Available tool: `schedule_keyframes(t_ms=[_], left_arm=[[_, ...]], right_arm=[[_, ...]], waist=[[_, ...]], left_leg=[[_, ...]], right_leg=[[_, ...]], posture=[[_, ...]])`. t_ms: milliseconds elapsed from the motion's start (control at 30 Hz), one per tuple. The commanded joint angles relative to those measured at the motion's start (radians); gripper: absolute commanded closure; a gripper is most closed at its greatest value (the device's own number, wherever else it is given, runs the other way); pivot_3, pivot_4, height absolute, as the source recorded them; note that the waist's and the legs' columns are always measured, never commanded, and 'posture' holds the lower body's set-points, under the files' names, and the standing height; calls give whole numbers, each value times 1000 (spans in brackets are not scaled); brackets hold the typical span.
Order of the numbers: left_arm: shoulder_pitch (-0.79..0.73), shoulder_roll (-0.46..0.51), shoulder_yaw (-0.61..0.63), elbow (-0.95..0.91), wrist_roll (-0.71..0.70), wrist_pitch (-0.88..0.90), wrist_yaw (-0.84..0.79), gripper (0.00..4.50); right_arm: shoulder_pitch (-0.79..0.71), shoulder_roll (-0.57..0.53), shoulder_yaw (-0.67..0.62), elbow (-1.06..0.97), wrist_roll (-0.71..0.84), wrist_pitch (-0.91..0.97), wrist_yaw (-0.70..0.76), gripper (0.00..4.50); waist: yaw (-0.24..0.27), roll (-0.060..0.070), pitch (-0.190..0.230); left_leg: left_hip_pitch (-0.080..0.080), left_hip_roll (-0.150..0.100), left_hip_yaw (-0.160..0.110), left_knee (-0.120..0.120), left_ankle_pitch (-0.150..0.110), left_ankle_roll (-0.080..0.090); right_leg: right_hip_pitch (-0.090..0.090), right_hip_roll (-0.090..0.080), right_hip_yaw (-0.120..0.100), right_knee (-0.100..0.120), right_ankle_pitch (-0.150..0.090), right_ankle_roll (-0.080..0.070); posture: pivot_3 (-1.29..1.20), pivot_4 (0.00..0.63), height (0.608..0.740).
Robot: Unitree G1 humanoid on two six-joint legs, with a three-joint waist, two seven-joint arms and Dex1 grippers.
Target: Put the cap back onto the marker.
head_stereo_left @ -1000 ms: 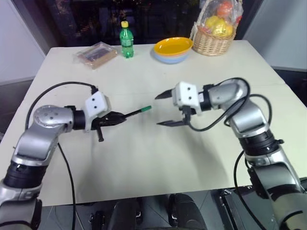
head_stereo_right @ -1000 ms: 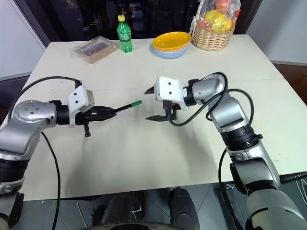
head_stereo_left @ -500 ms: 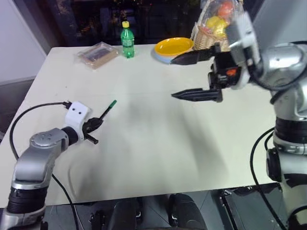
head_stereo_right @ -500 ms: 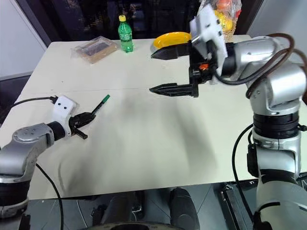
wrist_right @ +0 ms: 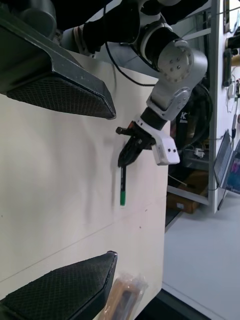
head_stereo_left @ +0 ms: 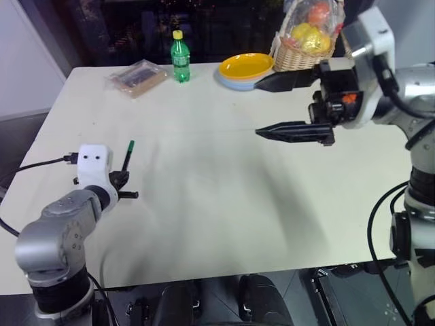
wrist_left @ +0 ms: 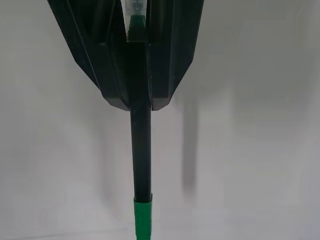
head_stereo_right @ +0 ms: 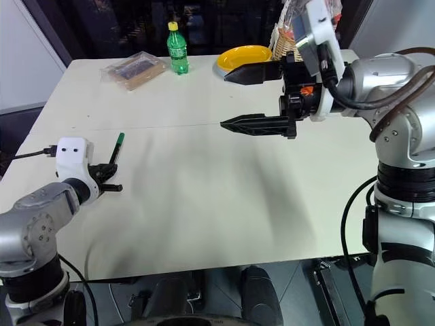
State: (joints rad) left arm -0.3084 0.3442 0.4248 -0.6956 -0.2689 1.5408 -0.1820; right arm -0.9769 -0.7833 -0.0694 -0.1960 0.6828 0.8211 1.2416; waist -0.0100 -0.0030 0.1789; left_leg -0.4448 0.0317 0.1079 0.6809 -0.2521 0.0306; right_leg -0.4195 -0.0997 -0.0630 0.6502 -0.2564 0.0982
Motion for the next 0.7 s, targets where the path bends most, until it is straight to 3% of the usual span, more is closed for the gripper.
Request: schedule_keyframes(t_ms=[33, 467, 700], left_arm=[[-30, -27, 50, -40, 19, 71, 22, 4500], [-14, -32, 33, -13, 41, 60, 30, 4500], [8, -55, 39, -17, 51, 59, 31, 1481]], right_arm=[[-17, -10, -8, -14, 14, -29, 0, 129], [-3, -12, 0, -25, 17, -42, -18, 129], [-1, -11, 1, -26, 15, -47, -26, 89]], waist=[[0, -1, 0], [-1, -1, 0], [-1, -1, 0]], left_leg=[[0, 0, 0, 0, 0, 0], [0, 0, 0, 0, 0, 0], [0, 0, 0, -1, 0, -1]], right_leg=[[0, 0, 0, 0, 0, 0], [0, -3, 1, 0, 0, -1], [-1, -4, 2, -1, -1, -4]], posture=[[0, 150, 740], [0, 150, 740], [0, 150, 740]])
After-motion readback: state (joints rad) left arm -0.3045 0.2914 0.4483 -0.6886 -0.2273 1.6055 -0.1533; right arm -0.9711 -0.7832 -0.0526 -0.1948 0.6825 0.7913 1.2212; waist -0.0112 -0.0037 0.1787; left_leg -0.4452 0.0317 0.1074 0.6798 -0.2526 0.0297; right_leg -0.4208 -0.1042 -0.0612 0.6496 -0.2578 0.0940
